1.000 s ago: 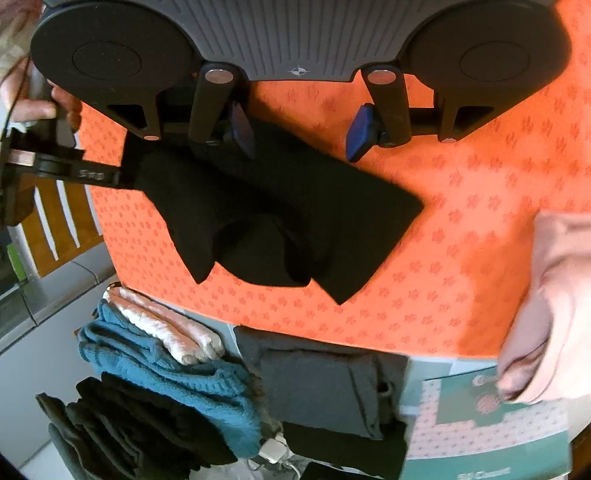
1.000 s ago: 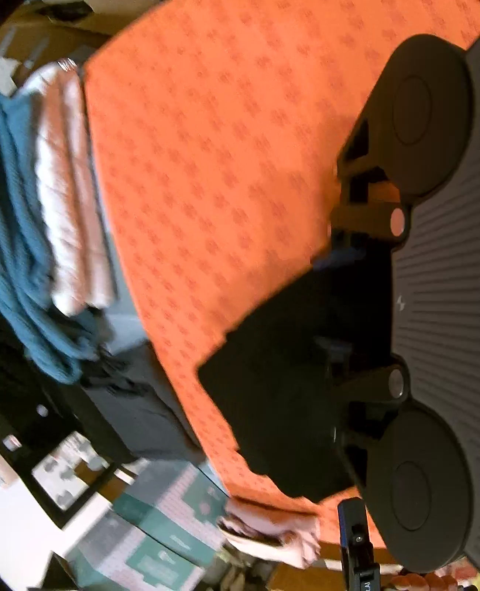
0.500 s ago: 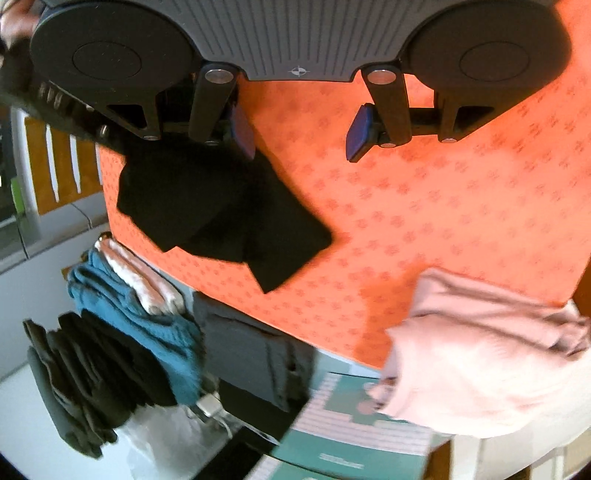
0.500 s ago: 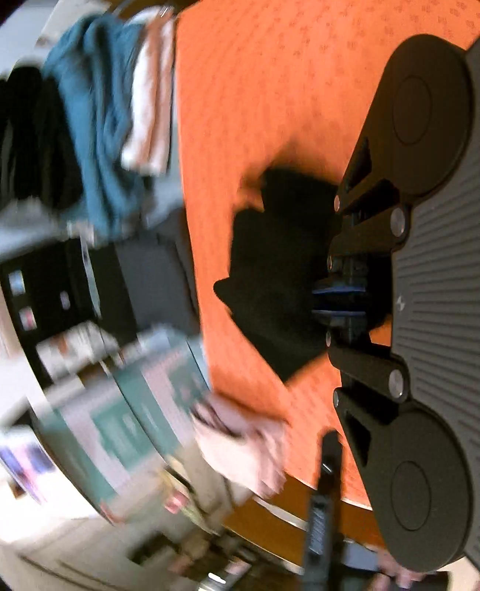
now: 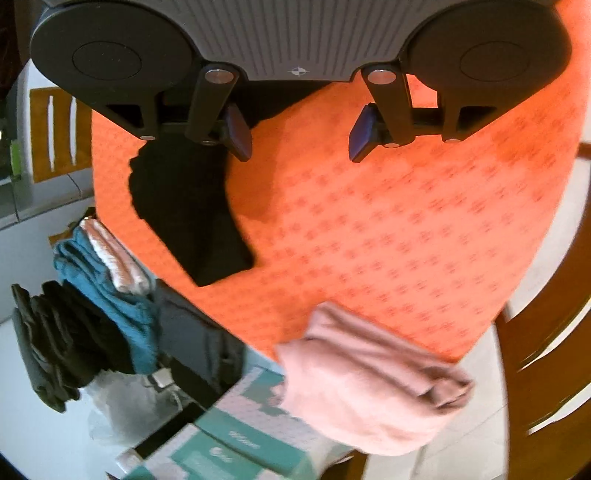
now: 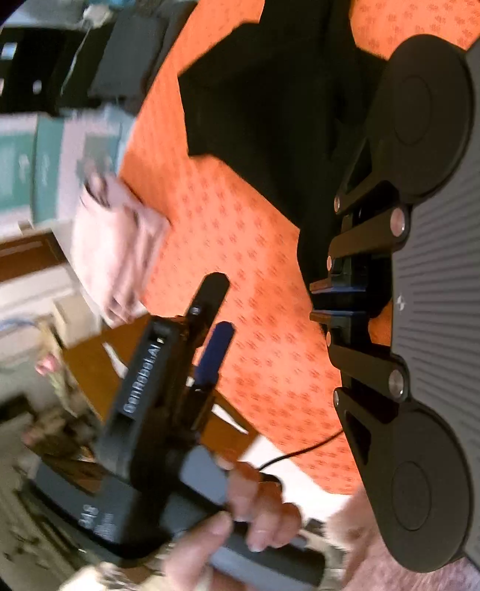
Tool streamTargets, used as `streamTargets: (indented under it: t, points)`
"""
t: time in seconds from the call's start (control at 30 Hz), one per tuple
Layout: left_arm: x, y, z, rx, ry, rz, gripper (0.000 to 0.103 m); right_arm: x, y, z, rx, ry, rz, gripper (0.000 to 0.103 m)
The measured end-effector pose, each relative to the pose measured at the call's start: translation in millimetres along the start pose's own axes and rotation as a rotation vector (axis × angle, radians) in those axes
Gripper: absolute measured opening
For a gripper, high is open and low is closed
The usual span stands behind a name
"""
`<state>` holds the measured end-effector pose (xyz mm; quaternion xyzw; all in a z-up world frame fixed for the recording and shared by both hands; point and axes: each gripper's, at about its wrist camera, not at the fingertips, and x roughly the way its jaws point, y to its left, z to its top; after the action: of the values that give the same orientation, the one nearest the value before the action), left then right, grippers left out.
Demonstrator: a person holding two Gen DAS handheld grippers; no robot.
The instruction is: Fold clothes
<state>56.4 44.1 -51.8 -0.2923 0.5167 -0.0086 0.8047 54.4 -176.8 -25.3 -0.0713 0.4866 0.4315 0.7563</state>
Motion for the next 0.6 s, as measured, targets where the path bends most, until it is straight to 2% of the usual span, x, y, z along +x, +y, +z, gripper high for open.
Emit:
streamTargets:
  t: [0.1, 0.23, 0.43, 0.6]
  points:
    - [-4.8, 16.5, -10.6, -0.035, 0.008, 0.015, 0.062, -0.6, 6.3, -4.6, -0.008, 0.014, -0.01, 0.01]
    - [-7.7, 33.9, -25.1, -0.071, 0.026, 0.032, 0.062, -10.8, 0.1, -9.9, 0.039, -0.027, -0.059, 0.01]
    - [-10.4, 34.5, -40.3, -0.042, 0.037, 0.039, 0.063, -60.5, -42.5, -23.3, 0.205, -0.169, -0.232, 0.009]
    - [-5.3, 20.5, -49.7, 0.022, 0.07, -0.009, 0.065, -104.9, -80.9, -41.5, 0.353, -0.276, -0.374, 0.009]
